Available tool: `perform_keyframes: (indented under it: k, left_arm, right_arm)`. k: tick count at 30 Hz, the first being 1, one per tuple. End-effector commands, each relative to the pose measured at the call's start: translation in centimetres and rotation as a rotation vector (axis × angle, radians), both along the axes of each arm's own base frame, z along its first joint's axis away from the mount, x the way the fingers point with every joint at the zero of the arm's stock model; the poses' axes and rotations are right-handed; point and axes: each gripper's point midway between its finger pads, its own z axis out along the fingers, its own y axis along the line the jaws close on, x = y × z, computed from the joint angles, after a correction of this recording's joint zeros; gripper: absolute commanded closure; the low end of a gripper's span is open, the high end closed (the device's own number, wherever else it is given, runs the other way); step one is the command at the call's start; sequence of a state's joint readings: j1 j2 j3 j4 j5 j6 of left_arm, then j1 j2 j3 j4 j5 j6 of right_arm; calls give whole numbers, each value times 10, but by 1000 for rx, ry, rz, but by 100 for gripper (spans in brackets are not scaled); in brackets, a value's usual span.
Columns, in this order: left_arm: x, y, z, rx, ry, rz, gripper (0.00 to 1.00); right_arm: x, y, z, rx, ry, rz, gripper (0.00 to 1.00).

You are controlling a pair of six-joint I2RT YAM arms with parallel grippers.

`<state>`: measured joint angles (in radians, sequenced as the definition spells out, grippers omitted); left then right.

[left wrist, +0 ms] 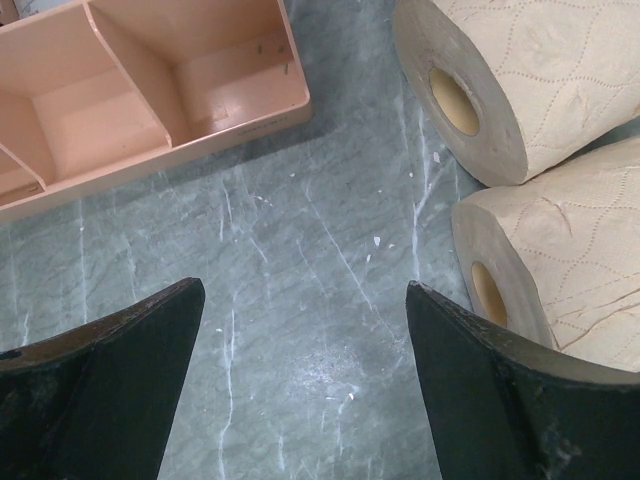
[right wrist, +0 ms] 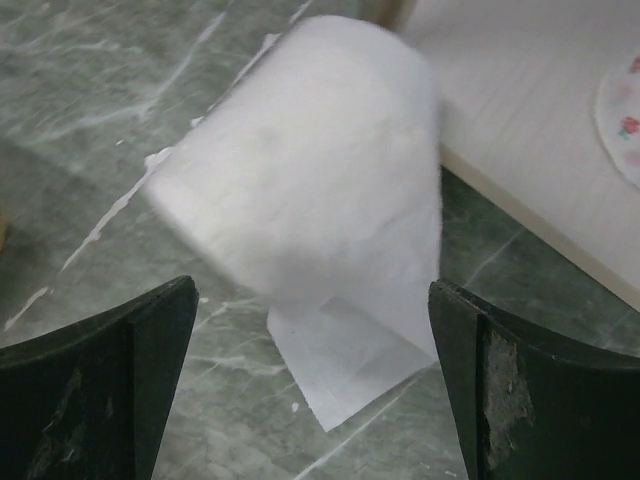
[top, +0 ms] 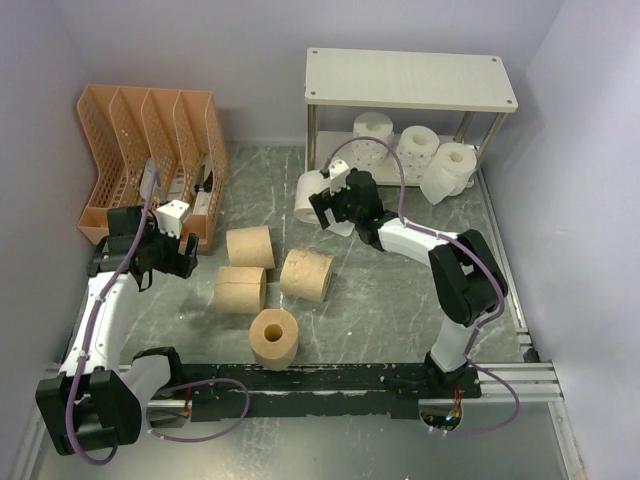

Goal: Place and organize the paper towels onto the shelf

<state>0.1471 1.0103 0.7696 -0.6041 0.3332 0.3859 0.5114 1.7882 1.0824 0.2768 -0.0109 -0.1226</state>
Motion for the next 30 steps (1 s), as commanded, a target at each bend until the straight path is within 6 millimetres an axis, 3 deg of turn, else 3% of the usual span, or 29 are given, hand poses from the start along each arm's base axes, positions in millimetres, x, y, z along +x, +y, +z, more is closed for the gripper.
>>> perform_keyframes:
  k: [1, 9, 15, 22, 27, 29, 30]
  left_arm:
    - [5, 1, 7, 6, -18, -12, 6]
    - [5, 1, 7, 9, -19, -8, 6]
    - [5, 1, 6, 6, -12, -11, 6]
    - [5, 1, 5, 7, -9, -9, 6]
    - [6, 1, 5, 8, -9, -6, 6]
    - [6, 2, 5, 10, -6, -4, 6]
    - [5, 2, 4, 10, -3, -4, 6]
  right_arm:
    - [-16, 12, -2, -49, 10, 132, 1]
    - [-13, 13, 5, -64, -24, 155, 1]
    - [12, 7, -8, -134, -64, 96, 1]
    - [34, 23, -33, -167, -35, 129, 4]
    - [44, 33, -42, -148, -20, 151, 18]
    - [46, 35, -42, -124, -15, 156, 34]
    - [46, 37, -41, -110, -14, 156, 47]
